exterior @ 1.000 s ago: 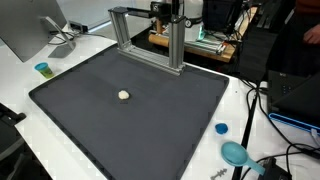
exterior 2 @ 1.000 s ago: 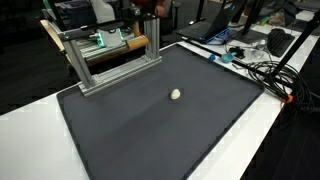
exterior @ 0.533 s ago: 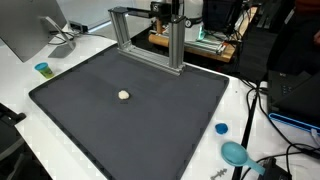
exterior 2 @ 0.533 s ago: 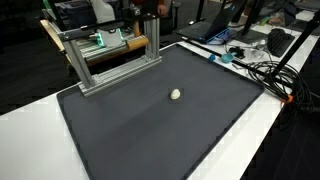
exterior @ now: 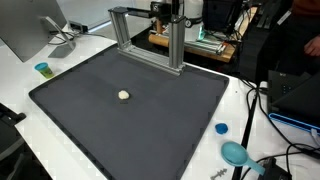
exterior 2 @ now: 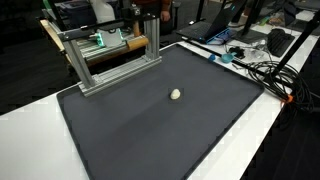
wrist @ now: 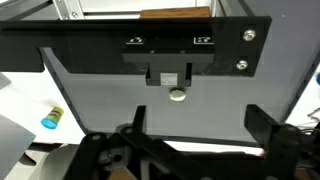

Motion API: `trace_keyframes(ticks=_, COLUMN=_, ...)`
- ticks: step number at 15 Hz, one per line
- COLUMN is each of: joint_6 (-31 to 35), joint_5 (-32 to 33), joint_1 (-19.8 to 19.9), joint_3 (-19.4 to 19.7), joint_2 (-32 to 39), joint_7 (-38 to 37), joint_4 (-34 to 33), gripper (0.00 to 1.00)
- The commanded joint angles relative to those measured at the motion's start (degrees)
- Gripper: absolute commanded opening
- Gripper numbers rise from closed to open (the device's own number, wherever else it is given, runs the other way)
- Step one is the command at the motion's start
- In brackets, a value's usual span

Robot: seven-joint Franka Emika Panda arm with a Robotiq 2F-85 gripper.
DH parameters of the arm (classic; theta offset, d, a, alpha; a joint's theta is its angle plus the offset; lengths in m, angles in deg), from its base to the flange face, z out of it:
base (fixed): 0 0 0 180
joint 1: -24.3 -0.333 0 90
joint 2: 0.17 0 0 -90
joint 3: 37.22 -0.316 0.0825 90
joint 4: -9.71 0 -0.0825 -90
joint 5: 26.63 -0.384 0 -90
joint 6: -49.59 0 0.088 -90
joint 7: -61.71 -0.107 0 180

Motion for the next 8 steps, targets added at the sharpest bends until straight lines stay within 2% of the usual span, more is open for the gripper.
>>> trace_keyframes(ticks=1, joint_6=0.16, joint_5=-0.03, joint_1=0.33, joint_3=-0.24, joint_2=0.45, joint_7=-0.15, joint_4=-0.13, gripper=1.0)
trace_keyframes(ticks=6, joint_6=0.2, joint_5=0.0, joint_1=0.5, joint_3=-0.29, joint_2=0.72, joint_7=-0.31, joint_4=-0.22, gripper=1.0)
trace_keyframes(ticks=8, joint_6=2.27, joint_5=0.49, joint_1=1.02, joint_3=0.83, joint_2=2.58, joint_7=1.04, joint_4=-0.51, gripper=1.0)
